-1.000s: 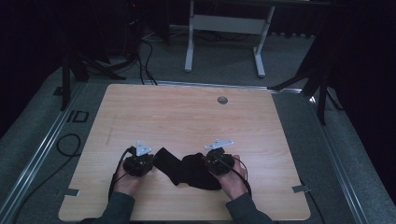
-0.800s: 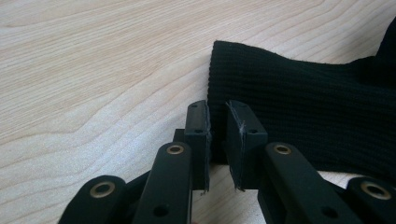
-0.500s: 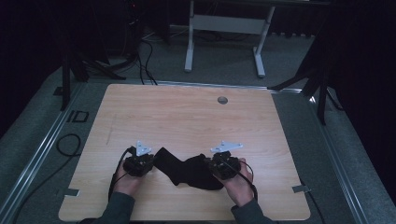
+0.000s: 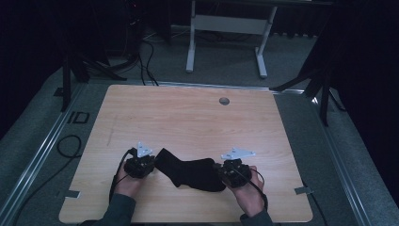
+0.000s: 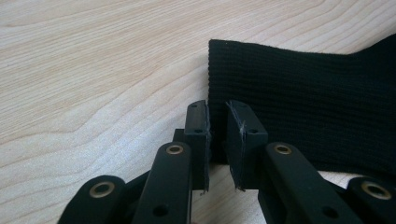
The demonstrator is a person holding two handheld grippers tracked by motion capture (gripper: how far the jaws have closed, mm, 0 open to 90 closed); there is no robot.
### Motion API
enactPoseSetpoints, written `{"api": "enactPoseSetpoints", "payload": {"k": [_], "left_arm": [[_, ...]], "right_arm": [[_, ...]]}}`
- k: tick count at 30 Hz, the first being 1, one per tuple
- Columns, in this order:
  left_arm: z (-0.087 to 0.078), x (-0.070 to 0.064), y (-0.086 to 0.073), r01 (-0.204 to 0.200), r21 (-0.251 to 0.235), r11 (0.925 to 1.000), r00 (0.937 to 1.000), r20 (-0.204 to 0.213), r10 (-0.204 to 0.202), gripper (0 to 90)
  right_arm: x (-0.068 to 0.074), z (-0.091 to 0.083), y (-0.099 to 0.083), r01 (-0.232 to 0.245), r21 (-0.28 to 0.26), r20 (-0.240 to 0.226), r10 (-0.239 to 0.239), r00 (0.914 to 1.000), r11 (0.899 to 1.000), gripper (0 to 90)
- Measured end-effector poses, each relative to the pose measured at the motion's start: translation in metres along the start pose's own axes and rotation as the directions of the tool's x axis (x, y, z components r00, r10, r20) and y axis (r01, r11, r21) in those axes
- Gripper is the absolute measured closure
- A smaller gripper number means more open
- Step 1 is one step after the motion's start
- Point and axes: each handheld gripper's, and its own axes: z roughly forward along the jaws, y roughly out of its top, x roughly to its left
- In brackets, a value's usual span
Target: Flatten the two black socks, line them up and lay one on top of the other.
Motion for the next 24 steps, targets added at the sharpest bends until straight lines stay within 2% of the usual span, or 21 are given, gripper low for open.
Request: {"api": "enactPoseSetpoints", "payload": {"k": [6, 12, 18, 24], "left_arm": [[0.0, 0.0, 0.0, 0.0, -0.001, 1.0, 1.0, 0.002, 0.0, 79.4], [-0.001, -0.002, -0.001, 0.0, 0.0, 1.0, 0.9999, 0.017, 0.0, 79.0], [-0.001, -0.004, -0.001, -0.003, 0.0, 1.0, 0.9996, 0.028, 0.003, 78.7], [-0.001, -0.006, -0.002, -0.007, 0.002, 1.0, 0.9993, 0.038, 0.007, 77.9]], "right_arm": [[-0.006, -0.001, -0.012, -0.025, 0.022, 0.011, 0.025, 0.9996, 0.999, 86.1], [-0.016, 0.018, -0.037, -0.047, 0.095, 0.03, 0.044, 0.9986, 0.994, 86.1], [-0.019, 0.035, -0.05, -0.023, 0.161, 0.077, 0.011, 0.997, 0.987, 85.5], [-0.025, 0.041, -0.049, -0.021, 0.161, 0.107, 0.004, 0.9943, 0.987, 84.0]]}}
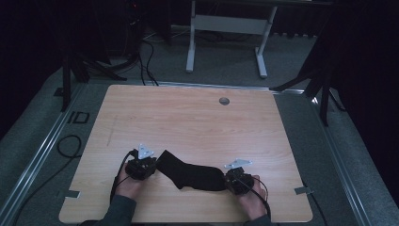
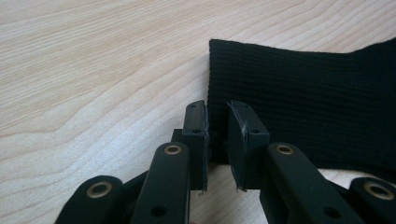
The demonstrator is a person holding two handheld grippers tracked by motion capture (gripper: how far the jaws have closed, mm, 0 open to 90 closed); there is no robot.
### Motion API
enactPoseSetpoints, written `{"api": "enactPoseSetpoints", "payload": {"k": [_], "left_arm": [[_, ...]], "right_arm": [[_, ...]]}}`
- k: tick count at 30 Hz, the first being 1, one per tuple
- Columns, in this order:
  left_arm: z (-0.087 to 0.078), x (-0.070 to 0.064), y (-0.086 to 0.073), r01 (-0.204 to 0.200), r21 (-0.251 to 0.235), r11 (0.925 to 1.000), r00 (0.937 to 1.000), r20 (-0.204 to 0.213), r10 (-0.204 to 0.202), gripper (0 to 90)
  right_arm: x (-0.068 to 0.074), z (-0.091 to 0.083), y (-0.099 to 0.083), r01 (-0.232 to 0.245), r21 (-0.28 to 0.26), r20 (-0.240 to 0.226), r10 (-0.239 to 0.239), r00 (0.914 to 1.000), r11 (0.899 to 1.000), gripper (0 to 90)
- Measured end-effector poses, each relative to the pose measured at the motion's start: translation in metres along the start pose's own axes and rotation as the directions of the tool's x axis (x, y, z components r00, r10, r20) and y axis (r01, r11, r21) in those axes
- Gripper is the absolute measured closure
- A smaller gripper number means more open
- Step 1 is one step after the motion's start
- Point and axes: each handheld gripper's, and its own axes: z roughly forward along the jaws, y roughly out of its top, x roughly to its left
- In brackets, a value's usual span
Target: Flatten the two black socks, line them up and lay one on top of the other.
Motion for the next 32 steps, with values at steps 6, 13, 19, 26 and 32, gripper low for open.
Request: {"api": "enactPoseSetpoints", "payload": {"k": [6, 13, 19, 26, 32], "left_arm": [[0.001, -0.005, 0.0, -0.003, 0.0, 1.0, 0.9998, 0.021, 0.003, 76.6], [0.001, -0.01, 0.002, -0.025, -0.011, 0.9996, 0.9995, 0.021, 0.026, 72.3], [-0.002, -0.007, 0.004, 0.01, -0.053, 0.9985, 0.9963, 0.086, -0.006, 59.2], [-0.008, -0.002, 0.005, 0.048, -0.112, 0.9926, 0.9937, 0.106, -0.036, 53.6], [-0.009, 0.008, 0.004, 0.068, -0.104, 0.9922, 0.997, 0.046, -0.063, 53.1]], "right_arm": [[-0.016, 0.008, 0.009, -0.02, -0.011, 0.029, 0.02, 0.9994, 1.0, 82.8], [-0.041, 0.013, 0.014, -0.102, -0.041, -0.023, 0.101, 0.9946, 0.994, 60.8], [-0.052, -0.006, 0.015, -0.159, -0.118, -0.149, 0.141, 0.9787, 0.98, 52.0], [-0.063, -0.024, 0.016, -0.172, -0.222, -0.145, 0.142, 0.9792, 0.96, 43.1], [-0.083, -0.017, 0.005, -0.209, -0.204, -0.048, 0.204, 0.9778, 0.956, 41.5]]}}
